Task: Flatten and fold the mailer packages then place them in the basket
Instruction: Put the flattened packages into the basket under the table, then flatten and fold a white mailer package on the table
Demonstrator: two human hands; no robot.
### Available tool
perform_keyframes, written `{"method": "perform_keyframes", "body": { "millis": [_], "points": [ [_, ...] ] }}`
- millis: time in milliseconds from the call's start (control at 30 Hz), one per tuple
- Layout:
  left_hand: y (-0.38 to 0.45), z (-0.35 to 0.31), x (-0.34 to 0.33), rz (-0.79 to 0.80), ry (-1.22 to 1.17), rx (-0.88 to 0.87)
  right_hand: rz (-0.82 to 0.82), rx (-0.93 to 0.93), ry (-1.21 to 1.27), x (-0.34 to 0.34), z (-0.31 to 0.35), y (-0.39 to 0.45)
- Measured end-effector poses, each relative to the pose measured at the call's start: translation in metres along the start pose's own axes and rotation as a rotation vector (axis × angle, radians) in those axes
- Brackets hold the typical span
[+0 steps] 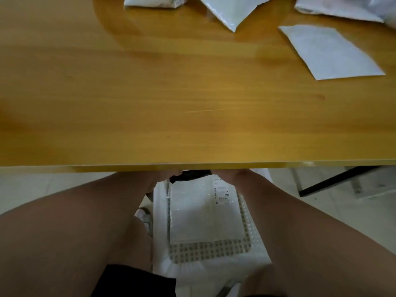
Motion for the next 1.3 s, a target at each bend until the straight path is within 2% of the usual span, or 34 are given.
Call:
{"method": "perform_keyframes", "body": {
  "millis": [100, 200, 367, 533, 733, 867, 967, 1100, 1200, 1300],
  "points": [
    [-0.009, -0.007, -0.004, 0.04, 0.088, -0.054, 0.008, -0.046, 0.076, 0.003, -0.006, -0.008],
    [-0.019, -0.01, -0.001, 0.006, 0.15, -0.091, -0.024, -0.09, 0.082, 0.002, -0.008, -0.025],
    [-0.05, -0.018, -0.005, 0.057, 0.436, -0.108, 0.136, -0.053, -0.015, -0.009, -0.001, -0.048],
    [-0.092, -0.031, -0.019, 0.087, 0.708, -0.101, 0.179, -0.027, -0.209, -0.012, 0.016, -0.087],
    [-0.16, -0.047, -0.035, 0.093, 0.961, -0.117, 0.137, -0.047, -0.495, -0.01, 0.035, -0.145],
    [-0.209, -0.056, -0.036, 0.119, 0.832, -0.137, 0.119, -0.067, -0.527, -0.002, 0.044, -0.181],
    [-0.242, -0.064, -0.035, 0.188, 0.67, -0.169, 0.068, -0.026, -0.39, 0.009, 0.058, -0.211],
    [-0.277, -0.078, -0.03, 0.22, 0.603, -0.216, 0.051, 0.042, -0.231, 0.021, 0.081, -0.238],
    [-0.287, -0.095, -0.019, 0.12, 0.567, -0.324, -0.052, 0.098, -0.145, 0.035, 0.093, -0.247],
    [-0.29, -0.114, 0.002, -0.097, 0.504, -0.505, -0.242, 0.156, -0.19, 0.055, 0.104, -0.25]
  ]
}}
Point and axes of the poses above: each hand's wrist, its own y-axis towards the middle knuckle, its own x-axis out of the back of the hand, z = x × y, the point moved 5 cm from there along y, towards the middle knuckle, and after that the axes turned 15 degrees about z, right-handed, at the moved point
